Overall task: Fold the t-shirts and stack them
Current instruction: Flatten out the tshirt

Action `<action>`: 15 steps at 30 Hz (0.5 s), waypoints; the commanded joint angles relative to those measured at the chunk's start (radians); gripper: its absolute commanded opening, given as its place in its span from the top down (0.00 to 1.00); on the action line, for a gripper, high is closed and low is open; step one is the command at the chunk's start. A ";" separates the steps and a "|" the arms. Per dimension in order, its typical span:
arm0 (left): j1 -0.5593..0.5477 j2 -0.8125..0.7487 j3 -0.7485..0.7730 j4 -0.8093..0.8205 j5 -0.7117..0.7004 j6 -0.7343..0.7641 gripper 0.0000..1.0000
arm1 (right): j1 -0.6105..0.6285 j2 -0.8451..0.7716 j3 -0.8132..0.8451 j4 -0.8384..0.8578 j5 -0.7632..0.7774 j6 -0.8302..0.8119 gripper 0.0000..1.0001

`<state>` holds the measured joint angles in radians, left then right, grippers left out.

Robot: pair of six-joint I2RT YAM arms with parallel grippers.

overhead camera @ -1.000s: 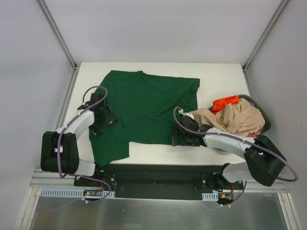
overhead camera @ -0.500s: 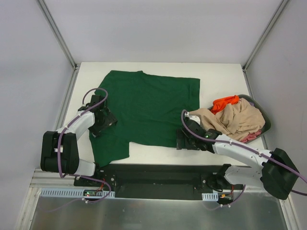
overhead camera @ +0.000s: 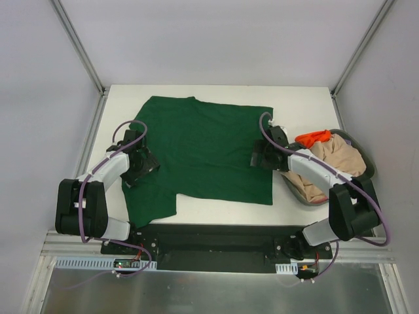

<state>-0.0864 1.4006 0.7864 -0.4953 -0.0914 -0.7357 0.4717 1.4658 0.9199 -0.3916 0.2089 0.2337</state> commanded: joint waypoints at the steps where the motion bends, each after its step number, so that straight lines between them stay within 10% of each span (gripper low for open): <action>1: -0.009 0.000 -0.003 -0.019 -0.036 0.010 0.01 | -0.122 -0.041 -0.029 -0.035 0.017 -0.014 0.04; 15: -0.009 0.028 0.020 -0.019 -0.024 0.010 0.01 | -0.190 -0.234 -0.222 0.123 -0.414 -0.135 0.04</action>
<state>-0.0864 1.4376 0.7864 -0.4961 -0.0986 -0.7357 0.2707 1.3075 0.7536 -0.2630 -0.1047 0.1871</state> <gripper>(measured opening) 0.991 0.960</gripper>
